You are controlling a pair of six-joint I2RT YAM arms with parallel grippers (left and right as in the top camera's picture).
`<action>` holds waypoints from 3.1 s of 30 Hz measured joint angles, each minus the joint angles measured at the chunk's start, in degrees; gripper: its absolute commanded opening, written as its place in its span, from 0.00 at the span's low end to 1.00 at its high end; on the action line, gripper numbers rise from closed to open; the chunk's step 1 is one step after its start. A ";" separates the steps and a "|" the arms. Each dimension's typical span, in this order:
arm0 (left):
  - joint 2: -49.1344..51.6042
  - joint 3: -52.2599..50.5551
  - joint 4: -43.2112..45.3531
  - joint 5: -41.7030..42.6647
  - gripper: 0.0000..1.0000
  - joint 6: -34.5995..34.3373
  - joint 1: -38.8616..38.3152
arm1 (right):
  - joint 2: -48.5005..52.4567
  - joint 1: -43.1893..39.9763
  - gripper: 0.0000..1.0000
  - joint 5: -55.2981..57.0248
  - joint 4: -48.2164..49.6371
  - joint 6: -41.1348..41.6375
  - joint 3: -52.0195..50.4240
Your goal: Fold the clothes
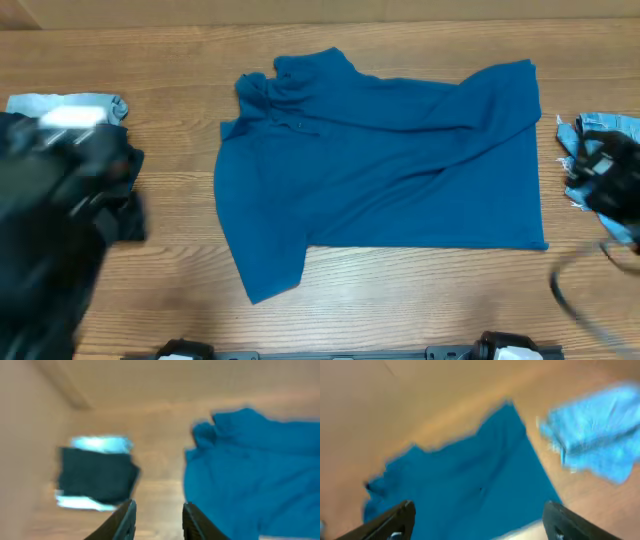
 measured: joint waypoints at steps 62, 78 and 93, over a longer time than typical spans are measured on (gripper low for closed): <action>36.11 -54.62 37.77 26.18 0.04 -4.50 2.97 | 28.46 -0.92 0.04 -24.33 41.86 10.47 -67.10; 33.51 -45.20 29.44 19.52 0.04 -5.16 10.16 | -3.56 -0.90 0.04 -23.58 41.86 6.56 -67.04; 50.16 -37.64 53.51 33.14 0.04 -4.13 4.94 | 6.88 -0.90 0.04 -30.49 49.99 3.89 -66.64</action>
